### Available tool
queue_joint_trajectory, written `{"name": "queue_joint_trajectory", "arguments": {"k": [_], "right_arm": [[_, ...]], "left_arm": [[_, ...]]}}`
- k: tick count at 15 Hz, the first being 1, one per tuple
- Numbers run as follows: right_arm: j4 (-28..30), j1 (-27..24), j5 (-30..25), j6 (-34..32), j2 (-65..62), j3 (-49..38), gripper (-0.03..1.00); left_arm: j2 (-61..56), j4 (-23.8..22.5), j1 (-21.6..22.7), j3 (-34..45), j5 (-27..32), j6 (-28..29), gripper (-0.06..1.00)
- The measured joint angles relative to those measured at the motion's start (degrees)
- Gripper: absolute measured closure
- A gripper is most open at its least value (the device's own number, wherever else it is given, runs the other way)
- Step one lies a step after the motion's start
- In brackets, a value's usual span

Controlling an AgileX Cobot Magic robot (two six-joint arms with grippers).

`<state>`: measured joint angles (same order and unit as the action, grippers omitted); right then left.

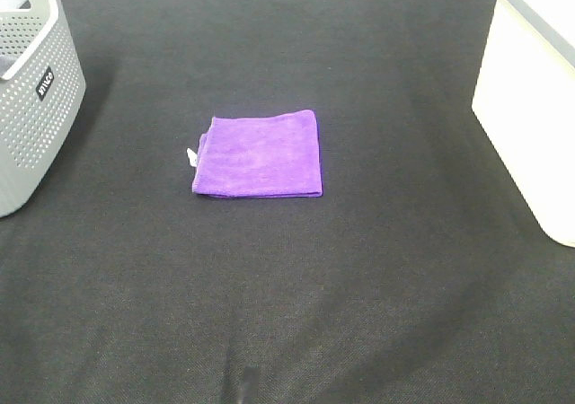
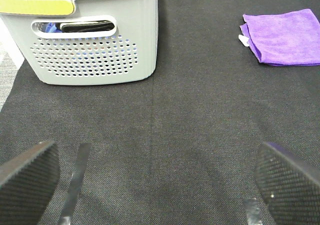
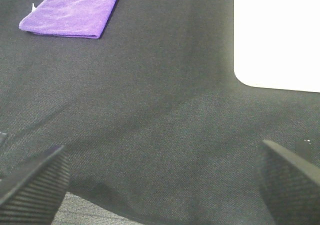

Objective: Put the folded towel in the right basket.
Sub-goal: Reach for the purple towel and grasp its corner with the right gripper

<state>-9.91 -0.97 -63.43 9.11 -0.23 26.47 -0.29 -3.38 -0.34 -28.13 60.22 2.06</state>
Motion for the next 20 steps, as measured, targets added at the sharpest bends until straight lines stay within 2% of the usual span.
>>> {"name": "queue_joint_trajectory", "arguments": {"k": [20], "right_arm": [[0.1, 0.0, 0.0, -0.1, 0.0, 0.0, 0.02]], "left_arm": [[0.0, 0.0, 0.0, 0.0, 0.0, 0.0, -0.04]]}}
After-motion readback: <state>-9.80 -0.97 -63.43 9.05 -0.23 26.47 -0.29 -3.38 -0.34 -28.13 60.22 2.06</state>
